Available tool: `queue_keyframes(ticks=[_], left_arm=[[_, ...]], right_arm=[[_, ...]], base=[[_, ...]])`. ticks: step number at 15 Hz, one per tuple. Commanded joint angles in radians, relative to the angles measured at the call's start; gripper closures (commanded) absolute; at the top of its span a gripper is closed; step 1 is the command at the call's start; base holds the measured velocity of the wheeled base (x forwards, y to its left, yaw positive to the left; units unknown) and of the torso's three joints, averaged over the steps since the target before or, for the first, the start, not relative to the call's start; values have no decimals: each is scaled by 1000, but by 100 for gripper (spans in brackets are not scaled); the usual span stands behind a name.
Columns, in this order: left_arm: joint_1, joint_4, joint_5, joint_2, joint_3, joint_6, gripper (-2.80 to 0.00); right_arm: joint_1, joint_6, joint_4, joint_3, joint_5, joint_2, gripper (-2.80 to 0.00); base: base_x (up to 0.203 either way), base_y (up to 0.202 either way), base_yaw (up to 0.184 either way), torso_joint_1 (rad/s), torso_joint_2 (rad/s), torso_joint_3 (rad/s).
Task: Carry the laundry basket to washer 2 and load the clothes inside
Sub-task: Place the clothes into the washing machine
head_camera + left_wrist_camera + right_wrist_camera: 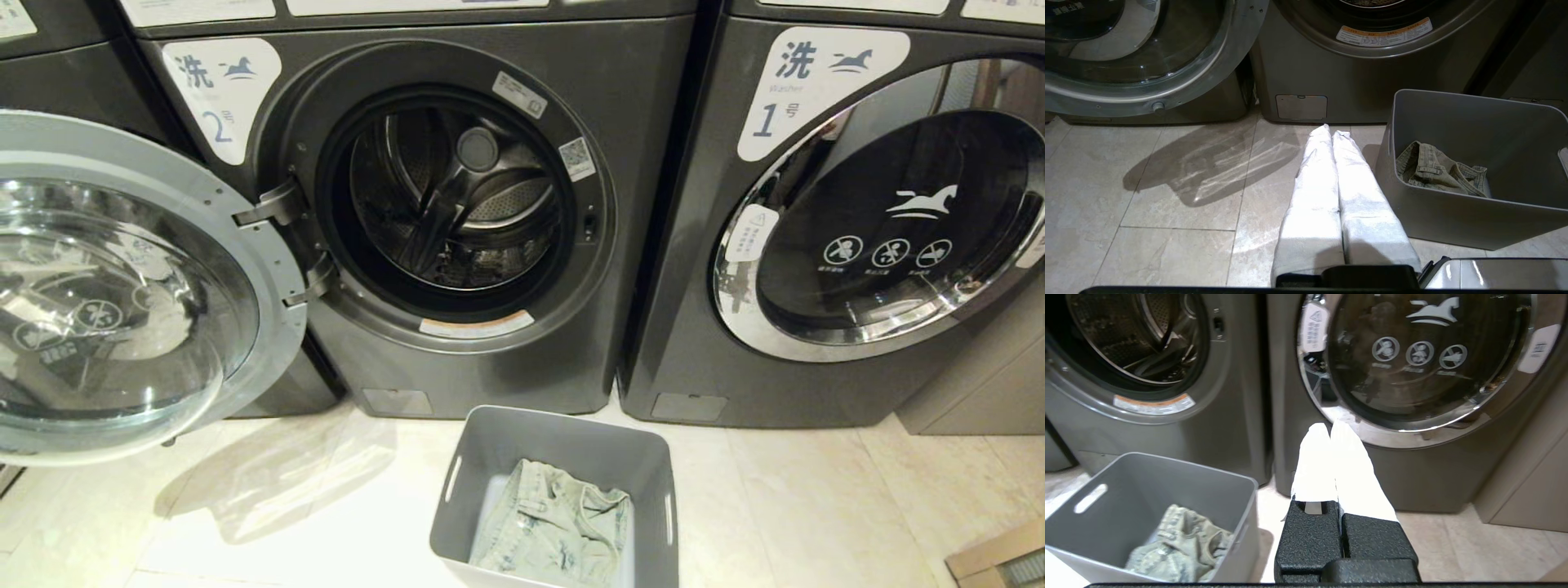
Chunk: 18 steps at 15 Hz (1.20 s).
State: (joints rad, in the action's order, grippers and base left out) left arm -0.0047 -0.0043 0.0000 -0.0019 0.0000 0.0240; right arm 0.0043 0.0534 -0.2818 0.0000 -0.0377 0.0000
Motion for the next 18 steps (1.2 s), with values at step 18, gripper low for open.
queue_keyframes(ticks=[18], left_arm=[[0,0,2,2,0,-4,0]], right_arm=[[1,-4,-2,40,-1,2,0]], base=[[0,177,-2,2,4,2]])
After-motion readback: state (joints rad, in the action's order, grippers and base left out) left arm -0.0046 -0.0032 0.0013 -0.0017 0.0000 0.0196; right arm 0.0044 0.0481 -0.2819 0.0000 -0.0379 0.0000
